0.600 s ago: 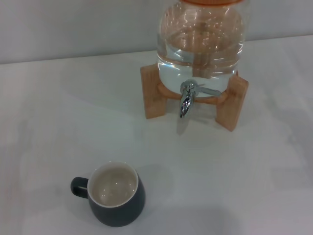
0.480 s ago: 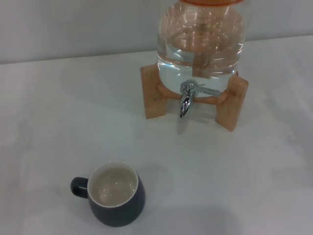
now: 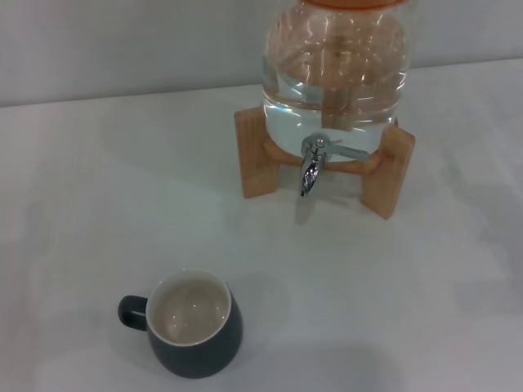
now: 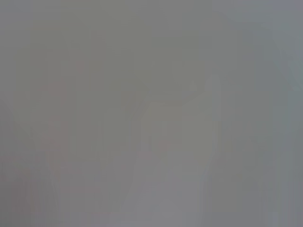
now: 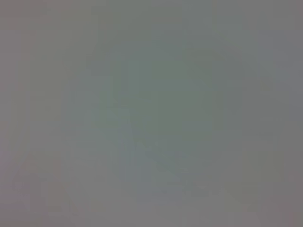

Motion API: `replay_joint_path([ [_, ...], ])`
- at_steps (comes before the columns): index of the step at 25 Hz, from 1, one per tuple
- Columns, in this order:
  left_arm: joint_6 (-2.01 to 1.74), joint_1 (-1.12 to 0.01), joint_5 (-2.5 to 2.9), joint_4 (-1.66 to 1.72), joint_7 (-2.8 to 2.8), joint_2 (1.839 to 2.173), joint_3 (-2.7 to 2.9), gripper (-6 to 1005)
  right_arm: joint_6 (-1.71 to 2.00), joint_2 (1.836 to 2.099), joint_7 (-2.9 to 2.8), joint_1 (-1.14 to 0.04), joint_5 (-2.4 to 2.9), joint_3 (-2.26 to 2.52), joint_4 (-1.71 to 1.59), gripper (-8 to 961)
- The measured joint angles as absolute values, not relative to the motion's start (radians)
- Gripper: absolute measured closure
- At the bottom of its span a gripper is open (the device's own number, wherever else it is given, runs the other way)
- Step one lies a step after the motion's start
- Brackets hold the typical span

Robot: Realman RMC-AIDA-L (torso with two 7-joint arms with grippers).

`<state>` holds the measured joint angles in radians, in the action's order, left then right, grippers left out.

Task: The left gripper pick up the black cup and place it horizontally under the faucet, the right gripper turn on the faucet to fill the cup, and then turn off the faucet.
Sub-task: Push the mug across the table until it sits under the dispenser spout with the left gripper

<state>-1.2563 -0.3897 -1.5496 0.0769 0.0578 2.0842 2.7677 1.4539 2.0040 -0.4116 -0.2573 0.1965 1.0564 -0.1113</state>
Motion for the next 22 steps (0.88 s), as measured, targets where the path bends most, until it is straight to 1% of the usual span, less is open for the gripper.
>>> replay_joint_path([
  [12, -1.252, -0.383, -1.540, 0.082, 0.057, 2.083, 2.775, 110, 1.504, 2.003, -0.402, -0.248, 0.198, 1.095, -0.108, 85],
  [22, -1.276, -0.408, -1.465, 0.075, 0.055, 2.081, 2.775, 110, 1.492, 2.003, -0.401, -0.251, 0.198, 1.105, -0.114, 85],
])
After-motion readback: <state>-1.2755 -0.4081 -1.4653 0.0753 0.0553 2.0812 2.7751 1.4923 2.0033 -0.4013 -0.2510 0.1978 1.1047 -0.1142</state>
